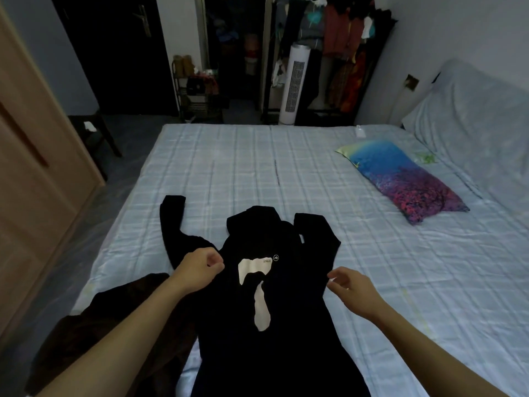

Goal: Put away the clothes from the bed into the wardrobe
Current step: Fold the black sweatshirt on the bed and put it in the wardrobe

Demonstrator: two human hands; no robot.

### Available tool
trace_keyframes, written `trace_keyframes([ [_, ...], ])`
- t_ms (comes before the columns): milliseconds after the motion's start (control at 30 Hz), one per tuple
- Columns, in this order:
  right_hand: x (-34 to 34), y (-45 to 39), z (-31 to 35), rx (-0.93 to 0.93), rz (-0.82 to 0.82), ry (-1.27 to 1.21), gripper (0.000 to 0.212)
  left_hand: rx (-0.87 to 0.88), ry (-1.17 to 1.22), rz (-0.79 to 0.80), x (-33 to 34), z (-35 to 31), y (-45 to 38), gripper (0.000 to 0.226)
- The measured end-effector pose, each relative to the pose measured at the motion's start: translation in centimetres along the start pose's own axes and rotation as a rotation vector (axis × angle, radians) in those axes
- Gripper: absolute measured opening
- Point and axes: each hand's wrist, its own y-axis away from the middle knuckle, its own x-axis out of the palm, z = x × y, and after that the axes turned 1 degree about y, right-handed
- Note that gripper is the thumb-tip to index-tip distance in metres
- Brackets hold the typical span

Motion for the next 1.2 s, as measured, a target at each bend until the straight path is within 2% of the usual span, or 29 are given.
trace_keyframes([
  [300, 2.1, -8.8, 0.4, 0.049, 0.023, -0.037, 0.013, -0.094, 0.044, 0.105, 0.9, 3.8, -8.4, 0.005],
  [500, 4.1, -16.5, -0.2, 0.076, 0.1, -0.051, 0.016, -0.143, 0.088, 0.068, 0.5, 4.7, -15.1, 0.037],
  [567, 4.8, -19.7, -0.4, 0.085, 0.101, -0.054, 0.019, -0.155, 0.081, 0.059, 1.0, 5.4, -18.0, 0.041],
  [733, 6.9, -28.0, -1.2, 0.078, 0.051, -0.041, 0.025, -0.234, 0.08, 0.077, 4.1, 7.7, -25.7, 0.032],
  [867, 8.9, -34.1, -2.7, 0.075, -0.002, -0.023, 0.034, -0.274, -0.013, 0.134, 7.2, 10.8, -31.8, 0.03],
  [1000, 11.3, -38.2, -4.2, 0.036, 0.021, 0.055, 0.044, -0.277, -0.128, 0.157, 10.1, 13.9, -35.9, 0.036],
  [1100, 13.2, -40.6, -5.1, 0.025, 0.075, 0.11, 0.053, -0.293, -0.179, 0.196, 12.1, 16.0, -37.5, 0.031],
  [1200, 14.9, -42.5, -5.3, 0.094, 0.158, 0.139, 0.063, -0.323, -0.217, 0.202, 13.7, 17.5, -38.3, 0.043],
])
